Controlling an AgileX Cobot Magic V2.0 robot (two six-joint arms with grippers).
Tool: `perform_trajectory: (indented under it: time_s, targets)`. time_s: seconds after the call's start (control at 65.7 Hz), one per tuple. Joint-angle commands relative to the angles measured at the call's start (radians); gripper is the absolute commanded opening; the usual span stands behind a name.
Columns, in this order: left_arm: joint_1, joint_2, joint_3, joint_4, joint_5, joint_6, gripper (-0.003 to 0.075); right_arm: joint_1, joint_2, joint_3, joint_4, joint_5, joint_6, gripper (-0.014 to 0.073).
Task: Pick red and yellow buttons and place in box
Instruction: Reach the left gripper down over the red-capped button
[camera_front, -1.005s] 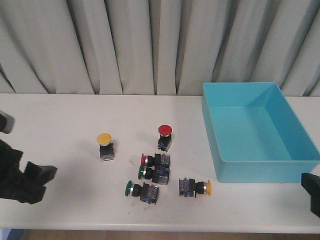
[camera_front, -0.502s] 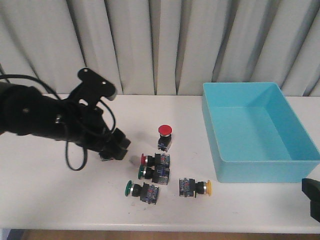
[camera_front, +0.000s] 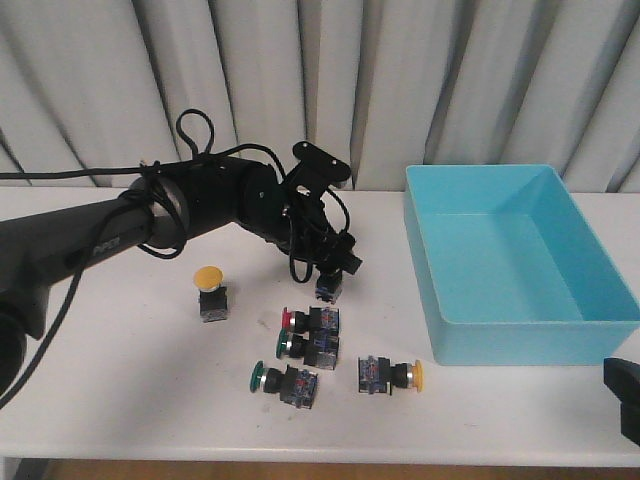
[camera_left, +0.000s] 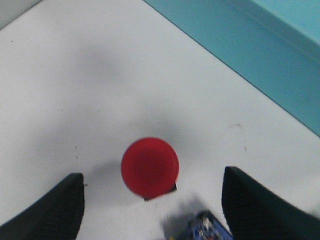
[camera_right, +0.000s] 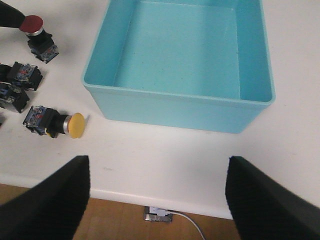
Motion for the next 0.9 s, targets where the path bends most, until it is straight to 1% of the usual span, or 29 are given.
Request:
perform_trajectory:
  time_s: [0.0, 0.183, 0.365, 0.517, 0.594, 0.883]
  targets:
    - [-0.008, -0.017, -0.071, -0.001, -0.070, -0.042, 0.0559, -0.007, 0.007, -0.032, 0.003, -0.057, -0.011, 0.0538]
    - [-0.008, 0.041, -0.105, -0.002, -0.083, -0.045, 0.0559, -0.007, 0.007, -0.032, 0.003, -0.054, -0.011, 0.0538]
    - [-0.008, 0.073, -0.103, -0.003, -0.133, -0.069, 0.0559, -0.007, 0.007, -0.032, 0.003, -0.047, -0.011, 0.0538]
    - [-0.008, 0.088, -0.103, -0.003, -0.136, -0.069, 0.0536, -0.007, 0.007, -0.032, 0.003, -0.044, -0.011, 0.0538]
    - [-0.008, 0.093, -0.103, -0.003, -0.136, -0.069, 0.0507, -0.007, 0.007, -0.032, 0.003, -0.043, -0.011, 0.0538]
    - [-0.008, 0.093, -0.103, -0.003, -0.126, -0.069, 0.0312, -0.007, 0.007, -0.032, 0.003, -0.041, -0.011, 0.0538]
